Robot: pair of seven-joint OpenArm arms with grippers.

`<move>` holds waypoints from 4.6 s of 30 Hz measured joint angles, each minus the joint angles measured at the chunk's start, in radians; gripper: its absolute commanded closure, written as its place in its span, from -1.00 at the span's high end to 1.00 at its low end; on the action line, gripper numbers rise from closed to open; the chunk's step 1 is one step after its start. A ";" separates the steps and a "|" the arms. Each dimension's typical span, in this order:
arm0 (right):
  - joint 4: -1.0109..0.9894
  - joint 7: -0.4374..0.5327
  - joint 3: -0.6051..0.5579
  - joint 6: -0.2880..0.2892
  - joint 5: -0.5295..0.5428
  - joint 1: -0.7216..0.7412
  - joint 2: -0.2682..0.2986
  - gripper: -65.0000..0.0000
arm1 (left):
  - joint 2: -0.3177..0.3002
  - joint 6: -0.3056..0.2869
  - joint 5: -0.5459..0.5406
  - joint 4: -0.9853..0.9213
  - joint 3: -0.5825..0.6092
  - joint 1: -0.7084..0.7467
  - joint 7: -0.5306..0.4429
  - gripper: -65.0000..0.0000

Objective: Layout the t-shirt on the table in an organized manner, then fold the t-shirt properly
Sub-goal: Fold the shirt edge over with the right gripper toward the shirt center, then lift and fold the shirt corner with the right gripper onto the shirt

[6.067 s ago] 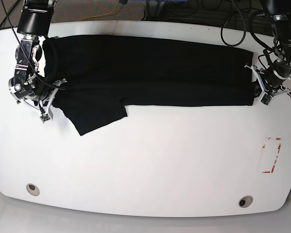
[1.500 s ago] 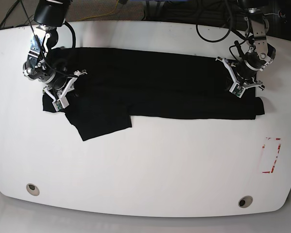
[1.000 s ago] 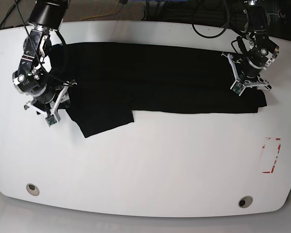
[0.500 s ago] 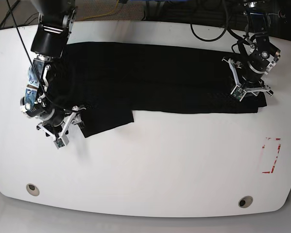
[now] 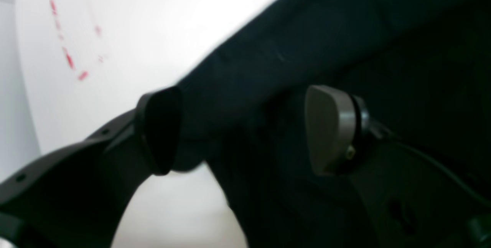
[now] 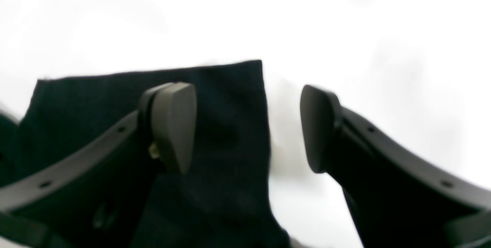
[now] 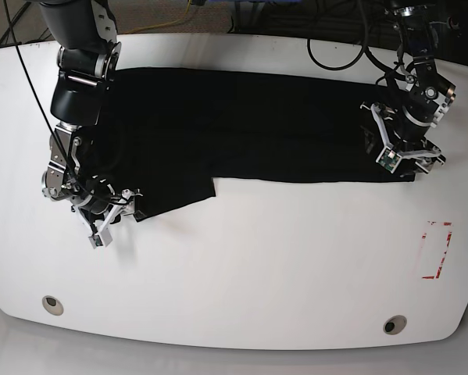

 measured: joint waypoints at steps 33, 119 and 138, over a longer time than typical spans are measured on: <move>0.044 0.066 -0.088 0.000 0.024 -0.095 -0.060 -0.38 | -0.029 0.003 0.001 0.002 -0.026 -0.042 0.004 0.44; 0.868 -0.622 -0.101 -0.120 0.946 -0.706 0.174 0.45 | -0.032 0.000 0.001 -0.034 0.007 -0.042 -0.001 0.44; 0.914 -0.482 -0.042 -0.126 0.732 -0.645 0.242 -0.19 | 0.006 0.003 0.005 -0.013 0.000 -0.042 -0.073 0.03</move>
